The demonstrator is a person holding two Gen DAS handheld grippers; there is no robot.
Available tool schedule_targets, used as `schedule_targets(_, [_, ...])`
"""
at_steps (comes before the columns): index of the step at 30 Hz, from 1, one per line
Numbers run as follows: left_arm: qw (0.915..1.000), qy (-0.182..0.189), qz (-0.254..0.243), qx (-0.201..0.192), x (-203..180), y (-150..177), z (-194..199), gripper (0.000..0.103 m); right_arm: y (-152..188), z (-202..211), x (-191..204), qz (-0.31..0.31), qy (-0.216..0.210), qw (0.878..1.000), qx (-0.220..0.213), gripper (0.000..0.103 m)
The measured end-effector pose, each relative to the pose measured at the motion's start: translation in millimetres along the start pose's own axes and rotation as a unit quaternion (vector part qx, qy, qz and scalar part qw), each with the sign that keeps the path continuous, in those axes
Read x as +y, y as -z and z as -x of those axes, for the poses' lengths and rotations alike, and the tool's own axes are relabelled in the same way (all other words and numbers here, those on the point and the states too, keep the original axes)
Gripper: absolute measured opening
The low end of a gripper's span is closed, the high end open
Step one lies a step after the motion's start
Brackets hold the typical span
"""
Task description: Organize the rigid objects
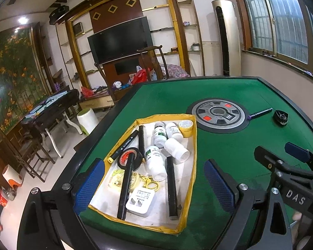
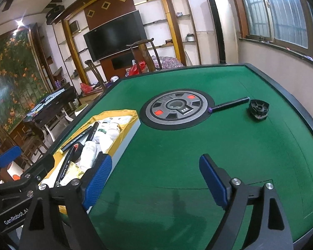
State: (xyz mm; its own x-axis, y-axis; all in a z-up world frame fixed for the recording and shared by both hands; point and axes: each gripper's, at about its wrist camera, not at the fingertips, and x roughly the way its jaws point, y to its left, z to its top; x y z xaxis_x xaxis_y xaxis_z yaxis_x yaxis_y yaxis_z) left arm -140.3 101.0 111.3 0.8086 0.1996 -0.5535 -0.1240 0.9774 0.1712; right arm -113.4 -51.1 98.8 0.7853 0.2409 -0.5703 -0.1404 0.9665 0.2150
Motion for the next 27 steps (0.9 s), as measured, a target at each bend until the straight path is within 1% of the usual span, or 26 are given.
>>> schedule_targets(2, [1.0000, 0.007, -0.001, 0.003, -4, -1, -1, 0.098, -2, -1, -9, -0.008, 0.007, 1.000, 0.004, 0.085])
schedule_targets(6, [0.9998, 0.016, -0.010, 0.005, -13, -2, -4, 0.098, -8, -4, -45, -0.045, 0.026, 0.999, 0.010, 0.085])
schedule_targets(13, [0.9988, 0.035, -0.029, 0.019, -30, 1, -15, 0.098, -19, -7, -123, -0.086, 0.089, 0.992, 0.019, 0.085])
schedule_targets(17, [0.9980, 0.041, -0.035, 0.033, -37, 2, -28, 0.098, -25, -9, -158, -0.107, 0.118, 0.987, 0.028, 0.085])
schedule_targets(21, [0.9972, 0.045, -0.037, 0.046, -42, 2, -39, 0.098, -30, -14, -177, -0.120, 0.126, 0.984, 0.033, 0.085])
schedule_targets(23, [0.9970, 0.047, -0.036, 0.051, -44, 1, -44, 0.098, -31, -20, -181, -0.123, 0.123, 0.984, 0.038, 0.085])
schedule_targets(27, [0.9977, 0.046, -0.021, 0.045, -40, -2, -49, 0.098, -26, -34, -167, -0.110, 0.106, 0.987, 0.056, 0.085])
